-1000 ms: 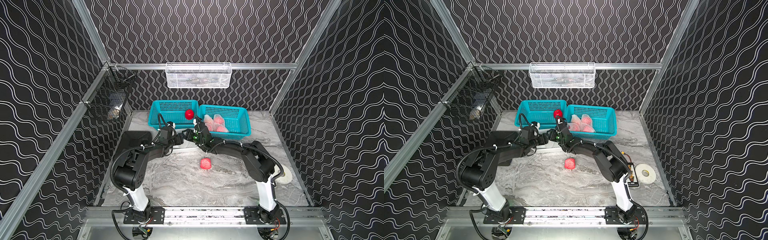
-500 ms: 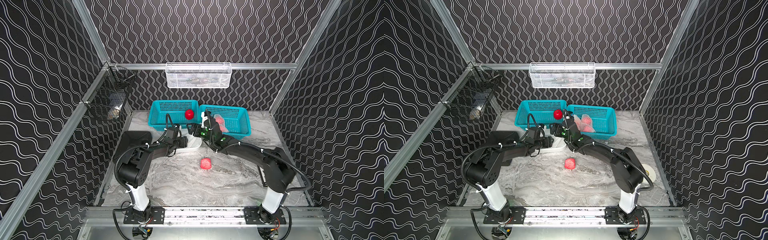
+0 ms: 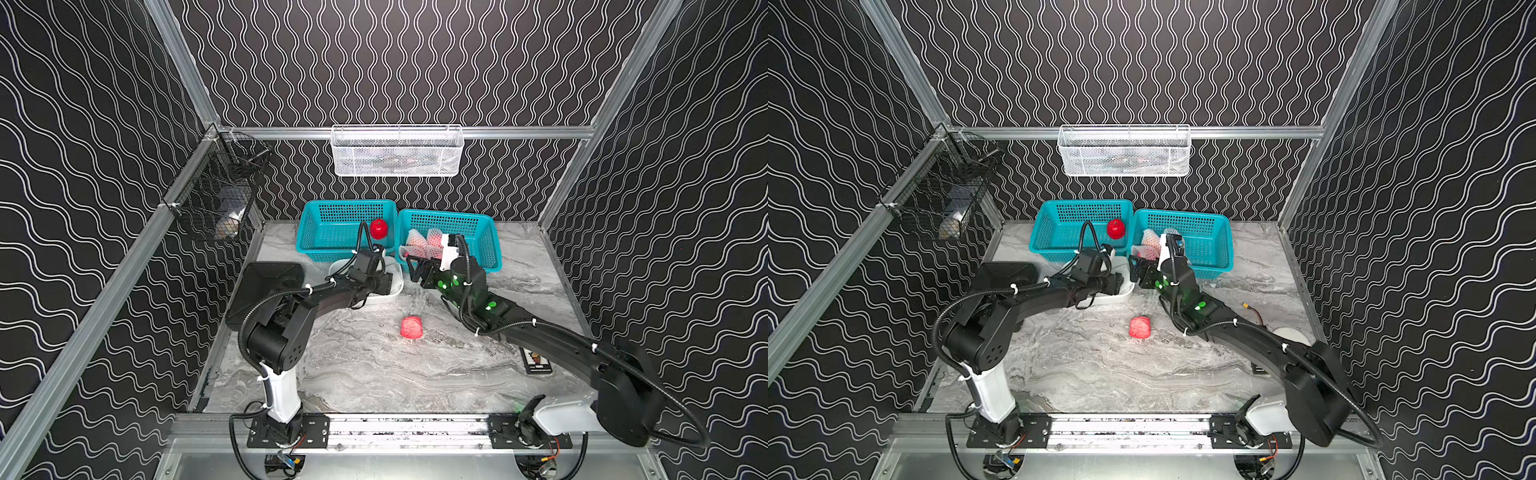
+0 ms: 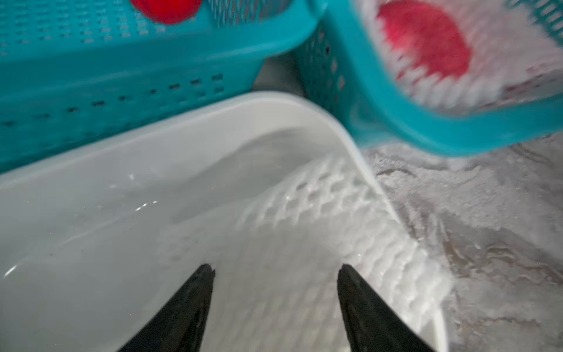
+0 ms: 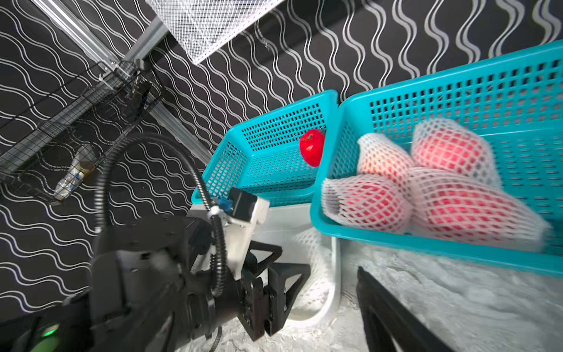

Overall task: Remove foam nets from apples
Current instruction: Place the foam net into the storage box.

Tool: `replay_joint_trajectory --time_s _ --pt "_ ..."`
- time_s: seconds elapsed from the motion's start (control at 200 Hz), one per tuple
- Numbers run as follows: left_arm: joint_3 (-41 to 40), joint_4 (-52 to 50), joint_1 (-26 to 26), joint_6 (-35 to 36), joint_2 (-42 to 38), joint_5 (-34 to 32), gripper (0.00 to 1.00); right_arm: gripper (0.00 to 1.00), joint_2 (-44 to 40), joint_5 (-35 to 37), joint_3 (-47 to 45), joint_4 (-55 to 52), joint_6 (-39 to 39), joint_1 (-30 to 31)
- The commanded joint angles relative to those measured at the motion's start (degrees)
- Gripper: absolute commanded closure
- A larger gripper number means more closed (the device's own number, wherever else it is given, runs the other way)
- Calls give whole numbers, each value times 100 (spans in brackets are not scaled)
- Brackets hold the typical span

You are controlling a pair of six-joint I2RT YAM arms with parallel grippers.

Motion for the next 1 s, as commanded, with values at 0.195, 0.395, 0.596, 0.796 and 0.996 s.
replay_joint_trajectory --time_s 0.195,0.395,0.596,0.796,0.996 --pt "166 -742 -7 460 232 -734 29 11 -836 329 -803 -457 -367 -114" --pt "462 -949 -35 489 436 -746 27 10 -1032 210 -1428 -244 -526 -265" --pt "683 -1155 -55 411 268 -932 23 9 -976 -12 -1824 340 -807 -349" --pt "613 -1323 -99 148 -355 -1145 8 6 -1022 -305 -2314 1048 -1079 -371" --pt "201 -1437 -324 -53 -1315 -1351 4 0 -1365 -331 -3271 2501 -1353 -373"
